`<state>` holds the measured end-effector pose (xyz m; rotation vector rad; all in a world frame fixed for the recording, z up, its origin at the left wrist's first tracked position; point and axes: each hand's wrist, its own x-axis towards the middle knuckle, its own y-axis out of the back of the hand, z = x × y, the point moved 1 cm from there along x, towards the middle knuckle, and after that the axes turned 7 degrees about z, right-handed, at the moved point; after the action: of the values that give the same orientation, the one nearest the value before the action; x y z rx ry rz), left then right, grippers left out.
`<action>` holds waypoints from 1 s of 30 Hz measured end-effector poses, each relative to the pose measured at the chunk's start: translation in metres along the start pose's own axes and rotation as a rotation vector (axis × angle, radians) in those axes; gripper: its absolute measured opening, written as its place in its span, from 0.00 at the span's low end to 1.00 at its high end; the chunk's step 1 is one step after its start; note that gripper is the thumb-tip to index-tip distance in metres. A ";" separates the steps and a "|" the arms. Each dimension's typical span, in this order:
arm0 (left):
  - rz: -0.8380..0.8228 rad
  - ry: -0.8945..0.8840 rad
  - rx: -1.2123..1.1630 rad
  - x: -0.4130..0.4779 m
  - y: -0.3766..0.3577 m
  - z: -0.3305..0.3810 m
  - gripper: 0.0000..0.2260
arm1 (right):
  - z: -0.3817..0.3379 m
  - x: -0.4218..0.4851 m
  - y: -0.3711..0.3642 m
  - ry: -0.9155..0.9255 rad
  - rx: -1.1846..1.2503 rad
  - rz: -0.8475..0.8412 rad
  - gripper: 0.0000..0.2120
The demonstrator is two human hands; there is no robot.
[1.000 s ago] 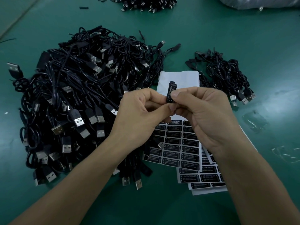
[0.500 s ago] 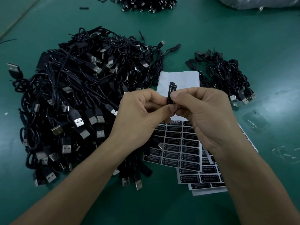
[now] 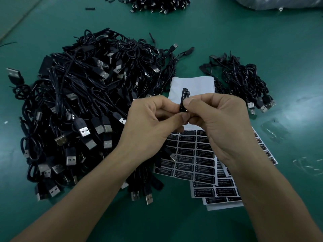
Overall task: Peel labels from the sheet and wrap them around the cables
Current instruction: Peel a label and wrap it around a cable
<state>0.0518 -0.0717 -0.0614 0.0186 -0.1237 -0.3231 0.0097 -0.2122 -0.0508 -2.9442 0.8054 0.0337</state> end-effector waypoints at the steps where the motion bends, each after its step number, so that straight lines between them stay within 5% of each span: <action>1: 0.002 0.000 0.000 0.000 0.000 0.000 0.03 | 0.000 0.000 0.000 0.003 -0.001 -0.002 0.09; 30: -0.025 0.020 -0.063 0.002 0.002 -0.002 0.04 | 0.003 -0.005 0.000 0.206 -0.171 0.050 0.06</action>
<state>0.0545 -0.0702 -0.0635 -0.0389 -0.0939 -0.3511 0.0058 -0.2095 -0.0536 -3.1249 0.9477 -0.2107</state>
